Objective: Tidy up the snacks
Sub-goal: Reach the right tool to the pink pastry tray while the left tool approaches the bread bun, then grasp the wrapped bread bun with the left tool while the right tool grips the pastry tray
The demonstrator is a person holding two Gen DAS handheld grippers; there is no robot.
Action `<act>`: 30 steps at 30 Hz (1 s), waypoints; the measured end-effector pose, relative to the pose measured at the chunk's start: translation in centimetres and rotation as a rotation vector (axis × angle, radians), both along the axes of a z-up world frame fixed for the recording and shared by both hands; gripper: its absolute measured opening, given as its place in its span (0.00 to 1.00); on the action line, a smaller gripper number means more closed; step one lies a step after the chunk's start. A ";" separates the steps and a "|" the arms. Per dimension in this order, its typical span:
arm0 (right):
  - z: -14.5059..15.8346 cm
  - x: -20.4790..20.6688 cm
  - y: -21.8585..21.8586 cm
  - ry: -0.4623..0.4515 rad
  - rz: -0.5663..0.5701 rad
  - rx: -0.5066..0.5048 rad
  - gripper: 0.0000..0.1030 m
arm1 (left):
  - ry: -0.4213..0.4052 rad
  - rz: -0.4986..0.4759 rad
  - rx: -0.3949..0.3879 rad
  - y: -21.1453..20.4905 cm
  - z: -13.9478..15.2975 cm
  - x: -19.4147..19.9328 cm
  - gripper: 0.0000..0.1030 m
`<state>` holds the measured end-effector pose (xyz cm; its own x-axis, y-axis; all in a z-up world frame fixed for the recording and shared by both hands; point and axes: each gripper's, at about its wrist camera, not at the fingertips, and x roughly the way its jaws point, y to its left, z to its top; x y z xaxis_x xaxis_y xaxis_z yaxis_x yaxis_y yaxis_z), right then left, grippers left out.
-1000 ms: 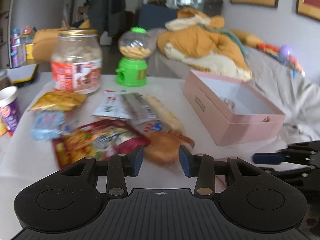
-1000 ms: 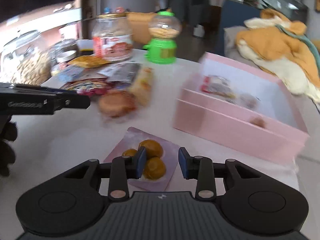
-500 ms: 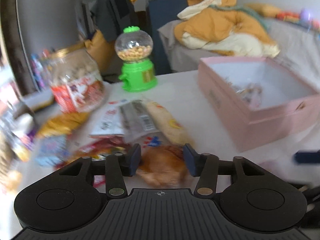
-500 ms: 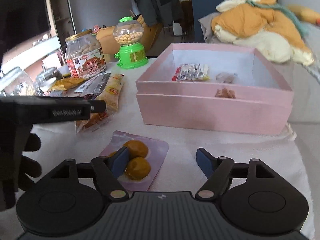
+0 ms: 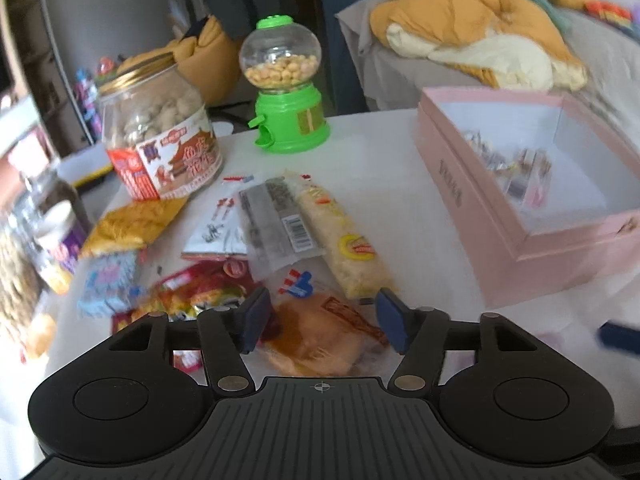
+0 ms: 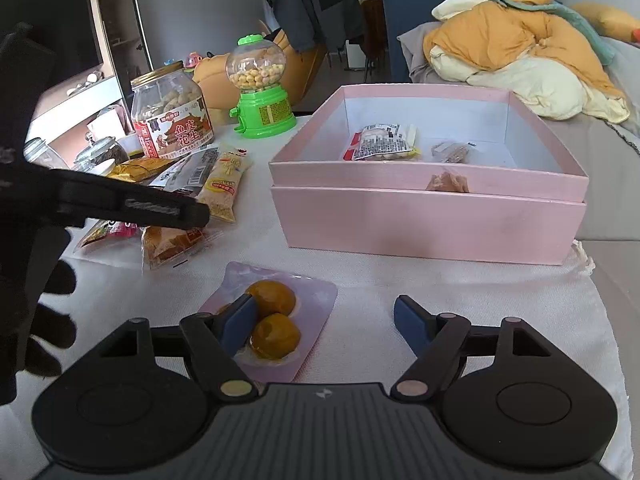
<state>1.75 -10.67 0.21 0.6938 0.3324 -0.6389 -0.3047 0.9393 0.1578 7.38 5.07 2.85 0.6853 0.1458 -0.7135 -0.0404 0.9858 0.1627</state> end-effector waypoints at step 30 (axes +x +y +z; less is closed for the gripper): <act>0.0 0.0 -0.1 0.001 0.003 0.003 0.77 | -0.132 0.098 -0.548 10.7 1.9 -8.4 0.61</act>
<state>1.70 -10.75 0.24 0.6921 0.3365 -0.6386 -0.3072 0.9379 0.1613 -1.01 15.79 4.73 0.7759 -0.1541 -0.6118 -0.1208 0.9155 -0.3839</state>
